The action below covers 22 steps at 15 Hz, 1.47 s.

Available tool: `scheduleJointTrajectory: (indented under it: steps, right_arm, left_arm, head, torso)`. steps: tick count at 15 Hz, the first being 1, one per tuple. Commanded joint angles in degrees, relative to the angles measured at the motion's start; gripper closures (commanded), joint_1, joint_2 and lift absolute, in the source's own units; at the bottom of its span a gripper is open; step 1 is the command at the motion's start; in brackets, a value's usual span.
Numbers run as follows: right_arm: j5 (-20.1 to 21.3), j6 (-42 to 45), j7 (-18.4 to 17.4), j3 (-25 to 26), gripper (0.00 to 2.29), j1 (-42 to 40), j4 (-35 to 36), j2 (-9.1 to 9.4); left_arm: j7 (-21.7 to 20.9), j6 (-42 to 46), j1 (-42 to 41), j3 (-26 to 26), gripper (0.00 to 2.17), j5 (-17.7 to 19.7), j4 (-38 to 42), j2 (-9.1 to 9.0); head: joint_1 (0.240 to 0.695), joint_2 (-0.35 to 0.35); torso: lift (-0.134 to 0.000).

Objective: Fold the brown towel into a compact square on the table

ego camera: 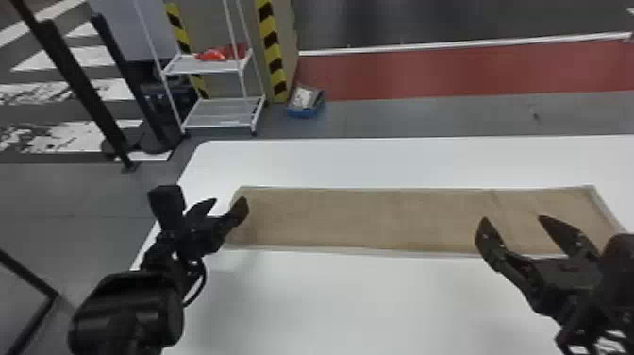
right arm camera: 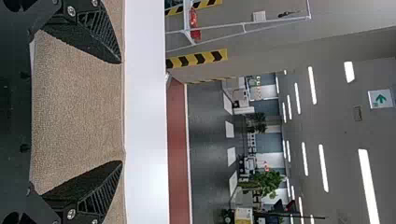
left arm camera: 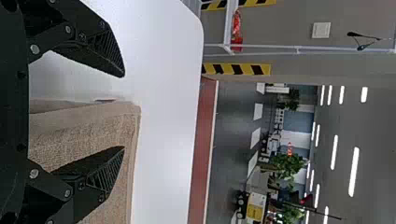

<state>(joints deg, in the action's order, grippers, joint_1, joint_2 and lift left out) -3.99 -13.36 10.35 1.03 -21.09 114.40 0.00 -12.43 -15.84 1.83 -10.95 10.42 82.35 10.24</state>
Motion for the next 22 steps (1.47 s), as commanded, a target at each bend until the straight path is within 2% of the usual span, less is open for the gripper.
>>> scheduleJointTrajectory:
  steps: [1, 5, 10, 11, 12, 13, 14, 15, 16, 20, 22]
  right_arm:
    - [-0.23, 0.92, 0.11, 0.03, 0.12, -0.89, -0.49, 0.05]
    - [-0.49, 1.62, 0.03, -0.06, 0.12, -1.5, -0.23, 0.05]
    - [-0.32, 1.62, 0.03, -0.41, 0.12, -1.15, -0.4, 0.05]
    - [-0.41, 1.62, 0.03, -0.41, 0.12, -1.15, -0.4, 0.05]
    - [-0.58, 1.62, 0.03, -0.41, 0.12, -1.15, -0.31, 0.05]
    - [-0.58, 1.62, 0.03, -0.32, 0.12, -1.24, -0.31, 0.05]
    - [-0.67, 1.8, 0.03, -0.23, 0.12, -1.24, -0.31, 0.05]
    - [-0.93, 1.98, 0.03, -0.06, 0.12, -1.33, -0.31, 0.05]
    - [-1.11, 2.5, -0.06, 0.12, 0.12, -1.41, -0.31, 0.05]
    - [-1.81, 4.26, -0.06, 0.56, 0.12, -1.59, -0.58, 0.05]
    - [-2.52, 5.14, 0.03, 1.44, 0.12, -1.85, -0.84, 0.05]
  left_arm:
    - [-0.14, -2.58, 0.54, 0.05, 0.4, -0.58, -0.18, 0.04]
    - [-0.14, -3.46, 0.54, 0.05, 0.4, -1.81, -0.7, 0.39]
    - [-0.22, -7.86, 0.11, -0.12, 0.41, -1.63, 0.17, 0.92]
    - [-0.31, -8.03, -0.07, -0.03, 0.55, -1.55, 0.44, 0.92]
    - [-0.22, -9.09, -0.16, -0.12, 0.8, -1.37, 0.88, 0.83]
    - [-0.31, -9.79, -0.25, -0.21, 1.12, -0.93, 1.23, 0.66]
    - [-0.14, -10.14, -0.6, -0.3, 1.55, -0.49, 2.46, 0.57]
    - [0.13, -10.14, -1.21, -0.47, 1.84, -0.14, 4.22, 0.22]
    - [0.48, -10.14, -2.09, -0.47, 1.94, 0.65, 6.33, 0.04]
    - [4.08, -10.84, -5.17, 0.84, 1.94, 4.34, 16.96, -1.45]
    - [6.98, -16.64, -5.52, 3.74, 1.94, 6.28, 23.73, -1.63]
  head:
    - [0.695, 0.171]
    - [0.695, 0.172]
    - [0.695, 0.184]
    - [0.695, 0.185]
    - [0.695, 0.186]
    - [0.695, 0.186]
    - [0.695, 0.186]
    - [0.695, 0.183]
    - [0.695, 0.181]
    - [0.695, 0.159]
    - [0.695, 0.141]
  torso:
    - [-0.112]
    - [-0.112]
    - [-0.112]
    - [-0.112]
    - [-0.112]
    - [-0.112]
    - [-0.112]
    - [-0.112]
    - [-0.112]
    - [-0.112]
    - [-0.112]
